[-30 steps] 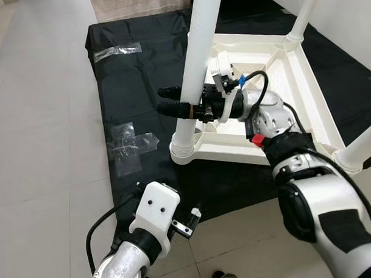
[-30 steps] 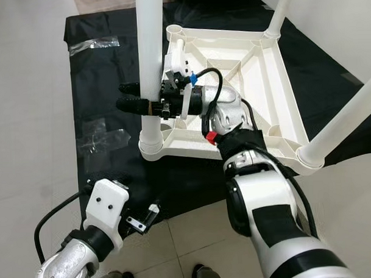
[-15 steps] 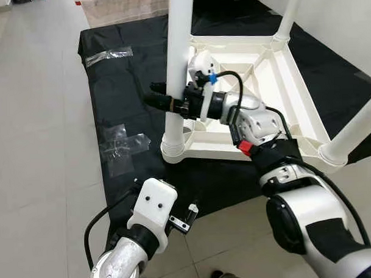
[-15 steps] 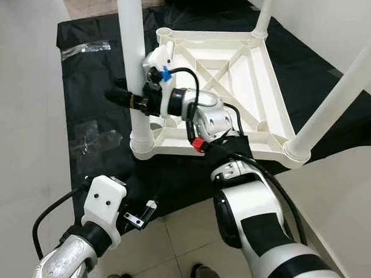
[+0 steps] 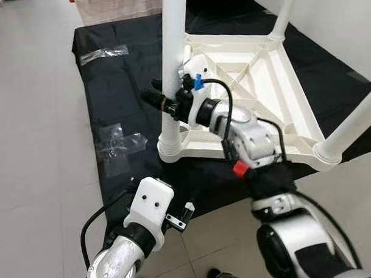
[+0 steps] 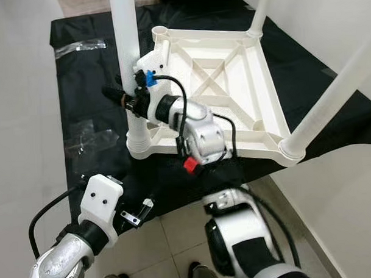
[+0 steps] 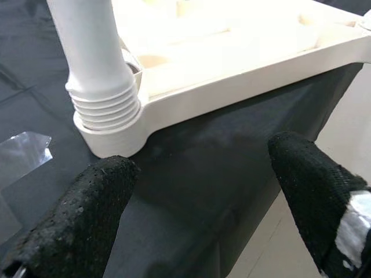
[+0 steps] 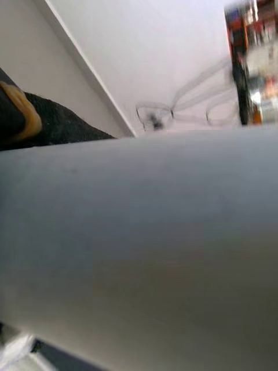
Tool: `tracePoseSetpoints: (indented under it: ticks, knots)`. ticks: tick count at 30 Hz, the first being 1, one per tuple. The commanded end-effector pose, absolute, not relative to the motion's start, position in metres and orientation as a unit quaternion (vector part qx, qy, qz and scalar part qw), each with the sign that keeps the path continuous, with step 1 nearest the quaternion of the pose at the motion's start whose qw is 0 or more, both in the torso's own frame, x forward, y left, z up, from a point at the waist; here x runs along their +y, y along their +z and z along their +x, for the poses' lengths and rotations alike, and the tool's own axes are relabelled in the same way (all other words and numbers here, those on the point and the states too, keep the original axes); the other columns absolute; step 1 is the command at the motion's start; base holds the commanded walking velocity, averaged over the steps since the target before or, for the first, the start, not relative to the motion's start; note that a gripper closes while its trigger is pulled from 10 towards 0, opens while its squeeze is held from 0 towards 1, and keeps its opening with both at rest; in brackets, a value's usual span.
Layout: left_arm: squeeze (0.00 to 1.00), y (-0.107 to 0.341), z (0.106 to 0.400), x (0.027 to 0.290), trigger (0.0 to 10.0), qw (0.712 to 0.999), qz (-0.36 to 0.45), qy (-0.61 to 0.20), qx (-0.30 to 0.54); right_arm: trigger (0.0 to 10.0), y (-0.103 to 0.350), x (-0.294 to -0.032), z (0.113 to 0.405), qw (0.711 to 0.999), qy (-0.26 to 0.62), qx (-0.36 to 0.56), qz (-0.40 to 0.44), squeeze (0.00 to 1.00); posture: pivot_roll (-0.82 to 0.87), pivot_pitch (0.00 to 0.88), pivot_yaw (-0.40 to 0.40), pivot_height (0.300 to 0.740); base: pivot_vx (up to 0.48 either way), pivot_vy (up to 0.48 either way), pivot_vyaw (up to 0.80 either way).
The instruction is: Building children table
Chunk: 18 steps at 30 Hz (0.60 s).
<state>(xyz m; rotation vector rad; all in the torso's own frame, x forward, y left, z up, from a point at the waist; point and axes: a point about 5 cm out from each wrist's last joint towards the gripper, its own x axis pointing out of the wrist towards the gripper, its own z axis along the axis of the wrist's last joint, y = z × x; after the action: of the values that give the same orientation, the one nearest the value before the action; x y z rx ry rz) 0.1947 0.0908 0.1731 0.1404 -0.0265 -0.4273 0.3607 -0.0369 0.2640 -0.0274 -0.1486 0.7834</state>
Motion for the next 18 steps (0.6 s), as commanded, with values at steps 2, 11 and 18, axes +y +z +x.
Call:
tracePoseSetpoints:
  ticks: [2,11,18]
  knots:
    - [0.0,0.168,0.196,0.093,10.0,0.975,0.071,-0.211,-0.002,10.0,0.216,-0.054,0.367,0.958,0.284,0.028,-0.017,0.0,0.15,0.237,-0.04,0.74,0.0,0.0,0.0]
    - [0.0,0.167,0.198,0.098,10.0,0.975,0.077,-0.207,-0.004,10.0,0.208,-0.056,0.355,0.981,0.189,0.032,-0.043,0.0,0.14,0.234,-0.042,0.74,0.0,0.0,0.0]
    - [0.0,0.167,0.2,0.101,10.0,0.976,0.082,-0.203,-0.005,10.0,0.206,-0.058,0.351,0.993,0.104,0.037,-0.029,0.0,0.14,0.231,-0.042,0.74,0.0,0.0,0.0]
